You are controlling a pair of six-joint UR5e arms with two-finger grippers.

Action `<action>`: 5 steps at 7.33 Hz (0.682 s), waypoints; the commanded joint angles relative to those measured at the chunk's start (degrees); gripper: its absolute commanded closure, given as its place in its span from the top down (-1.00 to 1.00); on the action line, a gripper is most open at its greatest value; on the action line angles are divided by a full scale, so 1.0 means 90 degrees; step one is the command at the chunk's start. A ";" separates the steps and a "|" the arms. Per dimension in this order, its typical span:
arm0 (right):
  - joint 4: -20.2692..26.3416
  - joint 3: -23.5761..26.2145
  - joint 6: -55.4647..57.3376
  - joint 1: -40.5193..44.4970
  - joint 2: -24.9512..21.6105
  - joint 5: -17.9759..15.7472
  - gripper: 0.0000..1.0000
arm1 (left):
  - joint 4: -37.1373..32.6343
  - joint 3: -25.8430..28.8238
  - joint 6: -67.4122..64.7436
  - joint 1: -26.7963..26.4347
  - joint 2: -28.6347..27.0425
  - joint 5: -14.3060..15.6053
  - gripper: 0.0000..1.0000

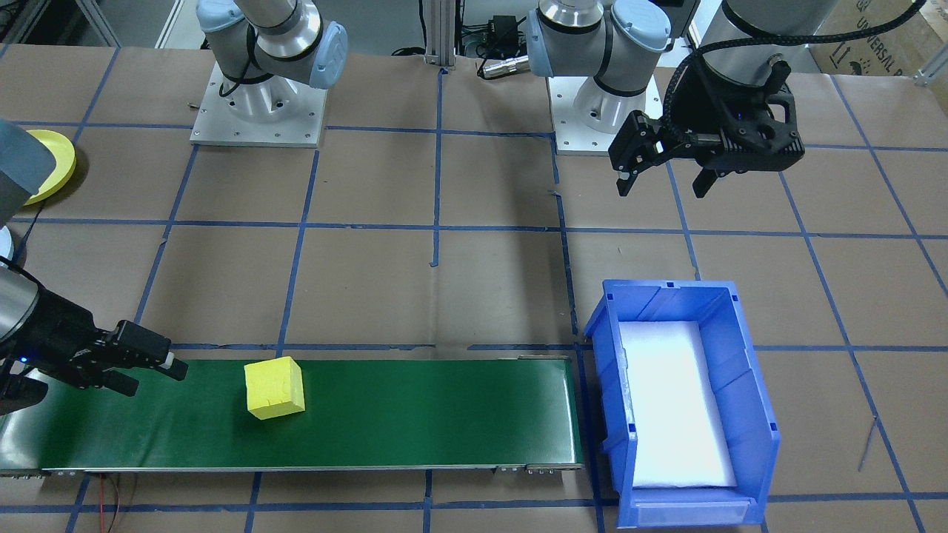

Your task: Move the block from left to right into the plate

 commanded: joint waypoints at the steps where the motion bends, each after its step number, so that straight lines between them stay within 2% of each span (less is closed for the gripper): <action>1: -0.0024 0.0002 0.0265 0.0120 0.0003 -0.0018 0.99 | -0.0004 -0.0017 0.0000 -0.0019 0.0000 -0.0018 1.00; 2: -0.0218 0.0011 0.0354 0.0257 0.0051 -0.0153 0.99 | -0.0004 -0.0017 0.0010 -0.0019 0.0000 -0.0028 1.00; 3: -0.0587 0.0002 0.0848 0.0510 0.0100 -0.0406 0.99 | -0.0004 -0.0085 0.0010 -0.0058 0.0000 -0.0028 1.00; 4: -0.0726 0.0002 0.0978 0.0705 0.0159 -0.0689 0.99 | -0.0004 -0.0114 0.0019 -0.0058 0.0000 -0.0018 1.00; 5: -0.0795 0.0002 0.0989 0.0727 0.0314 -0.0711 0.99 | -0.0004 -0.0153 0.0020 -0.0058 0.0000 0.0020 1.00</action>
